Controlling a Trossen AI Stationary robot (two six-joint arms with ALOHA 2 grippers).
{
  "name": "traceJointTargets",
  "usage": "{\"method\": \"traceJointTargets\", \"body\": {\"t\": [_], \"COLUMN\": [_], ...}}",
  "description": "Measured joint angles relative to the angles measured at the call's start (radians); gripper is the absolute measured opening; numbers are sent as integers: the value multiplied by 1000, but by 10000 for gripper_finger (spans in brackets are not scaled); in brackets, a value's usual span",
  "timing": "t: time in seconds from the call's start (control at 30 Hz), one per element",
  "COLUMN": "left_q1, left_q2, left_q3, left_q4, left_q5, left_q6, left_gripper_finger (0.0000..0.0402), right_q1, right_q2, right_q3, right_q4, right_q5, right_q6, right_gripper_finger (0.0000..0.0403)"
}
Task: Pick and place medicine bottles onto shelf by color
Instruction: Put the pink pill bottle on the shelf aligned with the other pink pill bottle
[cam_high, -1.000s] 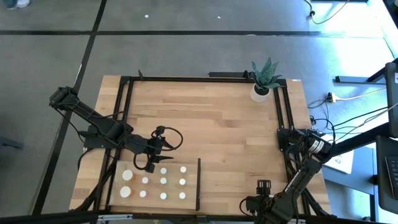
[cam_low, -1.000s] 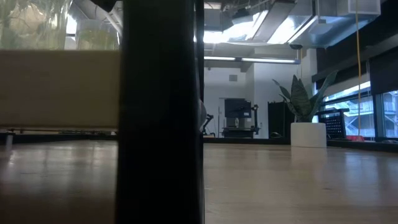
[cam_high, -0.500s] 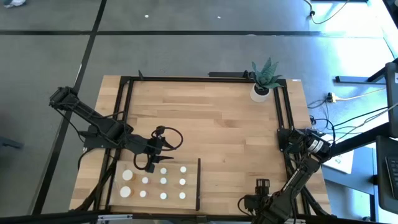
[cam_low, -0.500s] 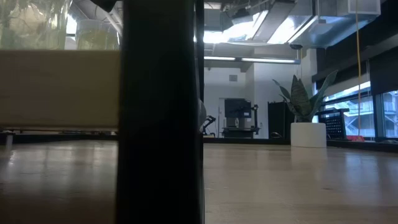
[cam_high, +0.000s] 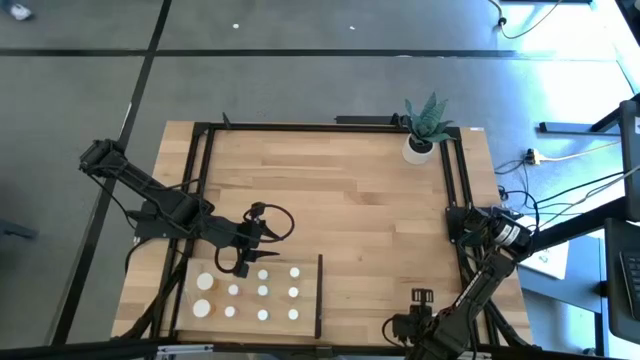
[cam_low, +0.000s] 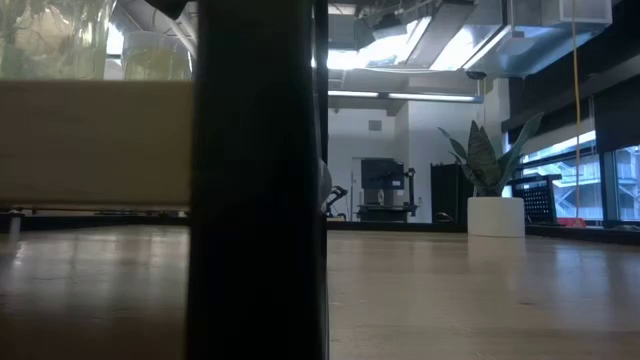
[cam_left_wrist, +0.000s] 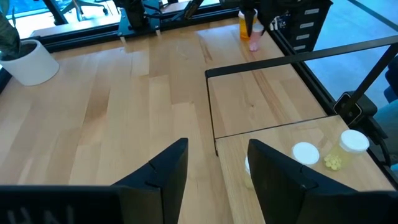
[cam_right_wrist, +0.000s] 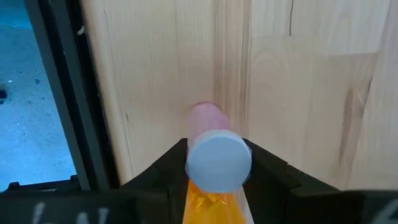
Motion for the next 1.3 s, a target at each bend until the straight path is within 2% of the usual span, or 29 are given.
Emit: {"method": "traceJointTargets", "body": {"t": [0.23,0.5,0.87,1.13,1.3], "left_q1": [0,0,-1,-1,-3], "left_q2": [0,0,0,0,0], "left_q3": [0,0,0,0,0], "left_q4": [0,0,-12,-50,-58], "left_q5": [0,0,0,29,71], "left_q6": [0,0,0,0,-9], "left_gripper_finger": [159,159,160,160,160], "right_q1": [-21,-83,-219,-377,-482], "right_q2": [0,-7,-9,-11,-68], "right_q3": [0,0,147,268,289], "right_q4": [6,5,-160,-249,-290], "right_q5": [0,18,55,83,121], "right_q6": [48,14,-170,-437,-566], "right_gripper_finger": [121,125,125,126,126]}}
